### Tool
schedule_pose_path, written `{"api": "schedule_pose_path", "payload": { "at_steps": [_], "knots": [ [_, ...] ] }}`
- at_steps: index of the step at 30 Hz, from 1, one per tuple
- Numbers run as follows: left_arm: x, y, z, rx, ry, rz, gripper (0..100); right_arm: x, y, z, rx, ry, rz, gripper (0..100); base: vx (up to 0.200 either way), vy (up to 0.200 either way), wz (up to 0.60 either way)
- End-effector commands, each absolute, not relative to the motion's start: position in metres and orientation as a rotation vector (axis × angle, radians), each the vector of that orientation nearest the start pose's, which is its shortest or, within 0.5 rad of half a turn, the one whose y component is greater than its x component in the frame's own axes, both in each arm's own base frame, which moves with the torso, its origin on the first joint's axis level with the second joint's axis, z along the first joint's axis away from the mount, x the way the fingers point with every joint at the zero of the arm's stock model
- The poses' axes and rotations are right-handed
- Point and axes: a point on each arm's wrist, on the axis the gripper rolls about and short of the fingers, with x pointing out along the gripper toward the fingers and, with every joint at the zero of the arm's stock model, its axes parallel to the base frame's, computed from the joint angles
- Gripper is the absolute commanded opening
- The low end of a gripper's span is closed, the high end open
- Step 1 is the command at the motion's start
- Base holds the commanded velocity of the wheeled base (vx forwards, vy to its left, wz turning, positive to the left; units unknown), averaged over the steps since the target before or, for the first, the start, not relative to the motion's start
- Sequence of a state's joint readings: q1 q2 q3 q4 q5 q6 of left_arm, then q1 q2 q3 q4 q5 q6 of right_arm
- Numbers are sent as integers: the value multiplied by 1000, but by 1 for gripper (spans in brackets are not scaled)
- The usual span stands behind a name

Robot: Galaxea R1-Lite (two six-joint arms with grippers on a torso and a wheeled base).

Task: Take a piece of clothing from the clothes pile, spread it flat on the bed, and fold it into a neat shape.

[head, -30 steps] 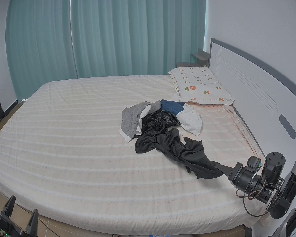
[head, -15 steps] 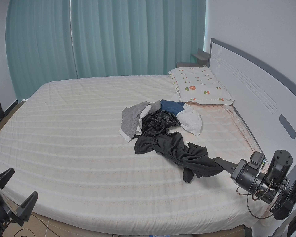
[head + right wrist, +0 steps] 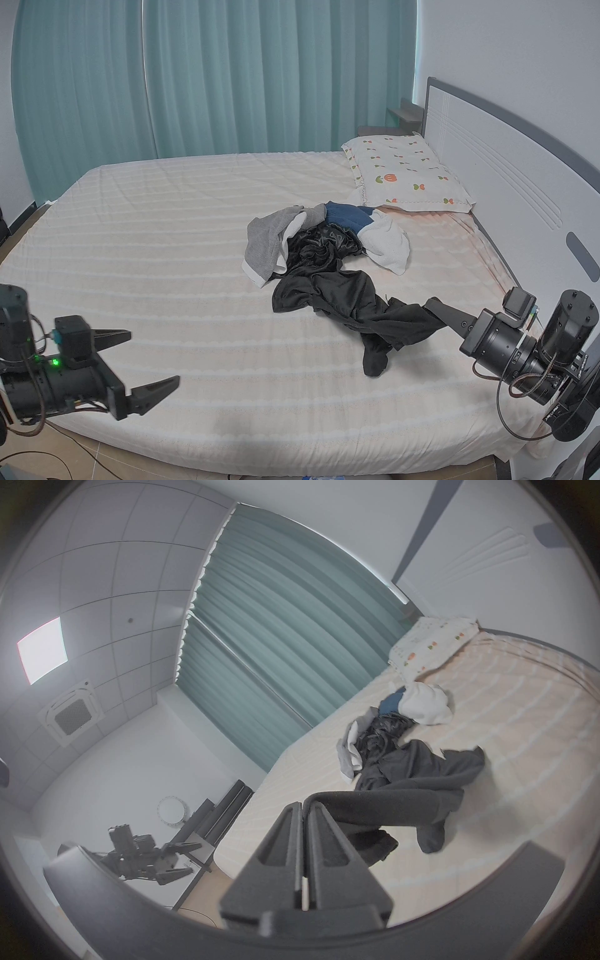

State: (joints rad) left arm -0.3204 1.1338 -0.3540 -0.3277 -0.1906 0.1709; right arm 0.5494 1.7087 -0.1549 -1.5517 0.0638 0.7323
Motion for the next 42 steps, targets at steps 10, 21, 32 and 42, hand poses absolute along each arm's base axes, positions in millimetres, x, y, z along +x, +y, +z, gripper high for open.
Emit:
{"api": "schedule_pose_path", "payload": {
  "at_steps": [10, 21, 32, 42],
  "knots": [
    [224, -189, 112, 120, 579, -510, 100, 198, 158, 153, 648, 163, 732, 0, 0, 0, 0],
    [274, -224, 81, 75, 440, -461, 100, 192, 154, 166, 655, 113, 751, 0, 0, 0, 0],
    [283, -238, 69, 73, 445, -493, 100, 193, 155, 171, 633, 81, 757, 0, 0, 0, 0],
    [306, -250, 62, 40, 406, -522, 100, 171, 161, 194, 592, 28, 839, 0, 0, 0, 0]
  ]
}}
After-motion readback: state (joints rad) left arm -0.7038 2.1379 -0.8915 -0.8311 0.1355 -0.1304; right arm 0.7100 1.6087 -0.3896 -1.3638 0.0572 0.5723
